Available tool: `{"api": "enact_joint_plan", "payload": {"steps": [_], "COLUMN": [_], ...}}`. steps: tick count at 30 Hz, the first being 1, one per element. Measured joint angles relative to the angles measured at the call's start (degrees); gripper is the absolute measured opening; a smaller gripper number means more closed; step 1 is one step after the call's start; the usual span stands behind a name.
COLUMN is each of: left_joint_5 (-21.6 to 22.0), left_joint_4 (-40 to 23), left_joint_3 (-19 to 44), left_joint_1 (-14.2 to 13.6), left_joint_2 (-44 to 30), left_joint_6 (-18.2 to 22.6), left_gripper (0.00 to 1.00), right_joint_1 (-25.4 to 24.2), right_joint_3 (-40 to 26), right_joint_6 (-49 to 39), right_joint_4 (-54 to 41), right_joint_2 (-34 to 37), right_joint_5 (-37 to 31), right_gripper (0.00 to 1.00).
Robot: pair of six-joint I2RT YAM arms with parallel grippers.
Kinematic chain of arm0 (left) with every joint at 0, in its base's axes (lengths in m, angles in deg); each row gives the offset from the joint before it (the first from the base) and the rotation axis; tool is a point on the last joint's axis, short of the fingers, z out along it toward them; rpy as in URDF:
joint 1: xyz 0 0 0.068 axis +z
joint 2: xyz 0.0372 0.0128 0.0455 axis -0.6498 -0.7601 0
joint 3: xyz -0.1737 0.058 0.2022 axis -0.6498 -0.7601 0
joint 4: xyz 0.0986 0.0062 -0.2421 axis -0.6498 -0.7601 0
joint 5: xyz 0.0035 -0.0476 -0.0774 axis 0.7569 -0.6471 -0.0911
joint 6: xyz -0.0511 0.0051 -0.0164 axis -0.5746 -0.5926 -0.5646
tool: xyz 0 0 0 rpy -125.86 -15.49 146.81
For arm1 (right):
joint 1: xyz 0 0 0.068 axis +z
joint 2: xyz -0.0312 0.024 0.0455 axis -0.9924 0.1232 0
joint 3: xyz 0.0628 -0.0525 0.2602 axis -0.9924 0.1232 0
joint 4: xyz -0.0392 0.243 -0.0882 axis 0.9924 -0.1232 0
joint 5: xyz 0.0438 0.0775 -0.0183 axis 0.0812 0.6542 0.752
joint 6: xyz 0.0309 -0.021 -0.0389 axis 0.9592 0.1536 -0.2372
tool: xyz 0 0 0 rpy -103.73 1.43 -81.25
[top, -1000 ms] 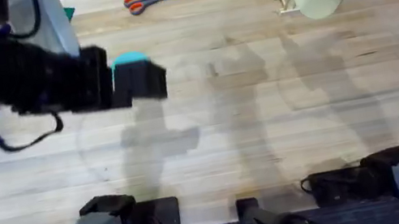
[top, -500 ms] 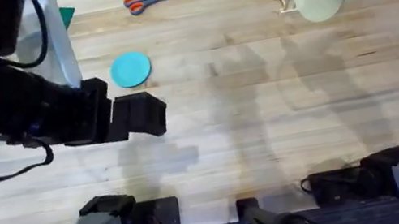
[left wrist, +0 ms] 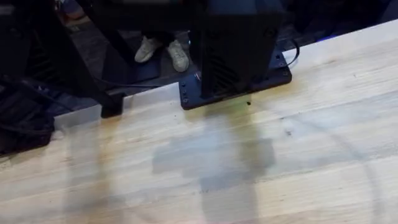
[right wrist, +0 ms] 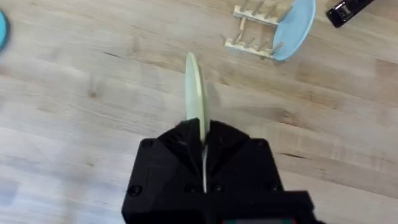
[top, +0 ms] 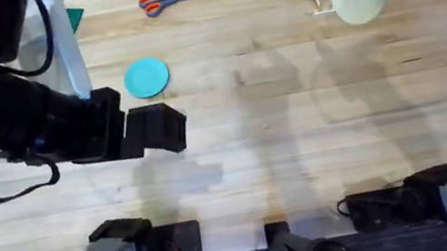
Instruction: Pick up the plates from the table one by one and place each into a slot on the dish rack.
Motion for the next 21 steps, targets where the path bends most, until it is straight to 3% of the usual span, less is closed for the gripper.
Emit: {"api": "enact_joint_plan", "payload": {"steps": [5, 21], "left_joint_5": [0.01, 0.01], "left_joint_4": [-0.02, -0.02], "left_joint_3": [0.00, 0.00], "left_joint_1": [0.00, 0.00], "left_joint_2": [0.00, 0.00], "left_joint_6": [-0.01, 0.00], "left_gripper": [0.993, 0.993], "right_joint_1": [-1.38, -2.02], "right_joint_3": [0.00, -0.04], "right_joint_6": [0.77, 5.03], "right_joint_4": [1.28, 8.51], "right_joint_2": [0.00, 4.34], "right_joint_5": [-0.95, -15.89], "right_gripper": [0.029, 0.029]}}
